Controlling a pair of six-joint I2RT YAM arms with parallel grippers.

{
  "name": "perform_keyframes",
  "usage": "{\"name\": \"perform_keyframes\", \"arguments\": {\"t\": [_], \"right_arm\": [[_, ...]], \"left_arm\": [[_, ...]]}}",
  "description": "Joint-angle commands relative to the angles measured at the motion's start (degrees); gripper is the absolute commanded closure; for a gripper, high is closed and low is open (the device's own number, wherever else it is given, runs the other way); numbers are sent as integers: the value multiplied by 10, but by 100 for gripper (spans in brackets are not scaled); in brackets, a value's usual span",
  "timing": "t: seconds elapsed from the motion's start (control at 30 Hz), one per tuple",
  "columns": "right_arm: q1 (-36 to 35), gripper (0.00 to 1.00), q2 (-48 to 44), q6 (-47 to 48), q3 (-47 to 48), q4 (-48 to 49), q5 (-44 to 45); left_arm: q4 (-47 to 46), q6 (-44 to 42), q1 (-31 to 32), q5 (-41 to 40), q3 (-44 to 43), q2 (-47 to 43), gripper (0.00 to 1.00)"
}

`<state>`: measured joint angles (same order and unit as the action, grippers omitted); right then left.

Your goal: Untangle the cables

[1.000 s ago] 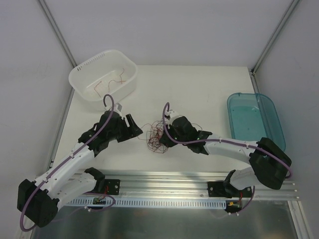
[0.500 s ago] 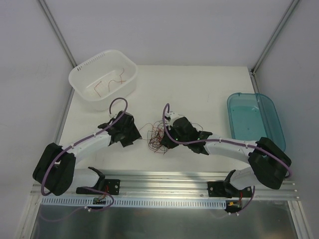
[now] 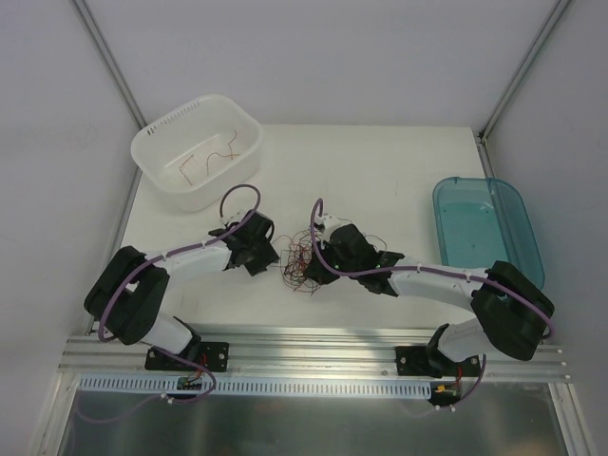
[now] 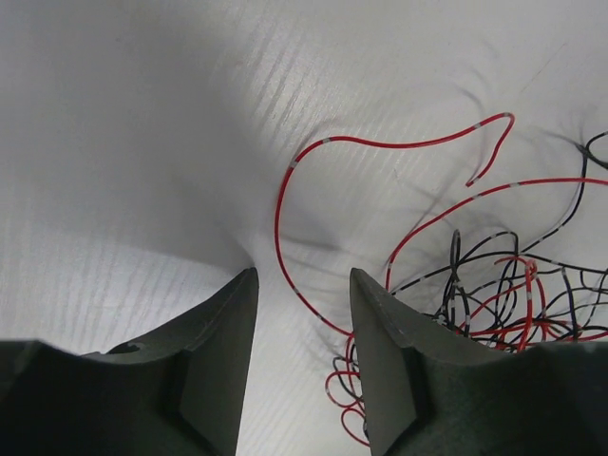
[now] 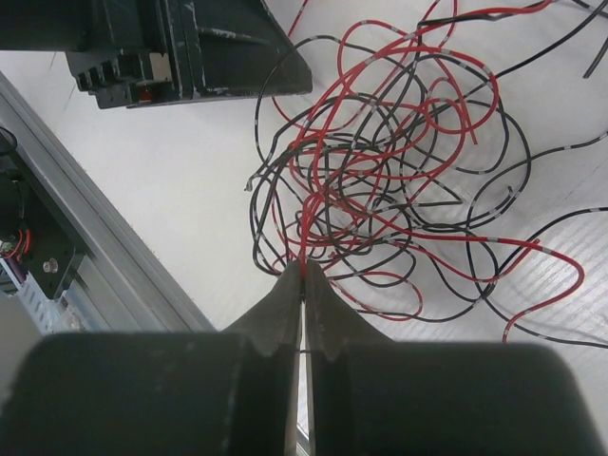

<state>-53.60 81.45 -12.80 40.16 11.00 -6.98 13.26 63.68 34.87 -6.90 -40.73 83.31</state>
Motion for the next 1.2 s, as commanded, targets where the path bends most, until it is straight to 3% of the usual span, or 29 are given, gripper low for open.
{"name": "perform_keyframes", "arguments": {"t": [0.0, 0.03, 0.17, 0.27, 0.4, 0.67, 0.93, 1.1, 1.17], "right_arm": [[2, 99, -8, 7, -8, 26, -12], [3, 99, -8, 8, -9, 26, -13], [3, 99, -20, 10, -13, 19, -2], [10, 99, -37, 8, -16, 3, 15], [35, 99, -69, -3, -22, -54, 51], [141, 99, -174, -22, -45, -199, 131], [223, 99, -242, -9, -47, -277, 123], [258, 99, -255, -2, -45, -293, 111], [260, 99, -251, 6, -41, -295, 102]], "left_arm": [[-5, 23, 8, -29, -20, 19, 59], [-6, 22, 9, -32, -22, 22, 62], [-4, 15, 11, -42, -23, 31, 90], [8, -10, 10, -68, -22, 16, 100], [73, -63, -15, -117, -44, -33, 100], [154, -224, -160, -159, -72, -175, 100], [224, -339, -281, -209, -128, -292, 100], [257, -382, -379, -203, -196, -325, 100], [262, -389, -382, -183, -224, -331, 100]]}}
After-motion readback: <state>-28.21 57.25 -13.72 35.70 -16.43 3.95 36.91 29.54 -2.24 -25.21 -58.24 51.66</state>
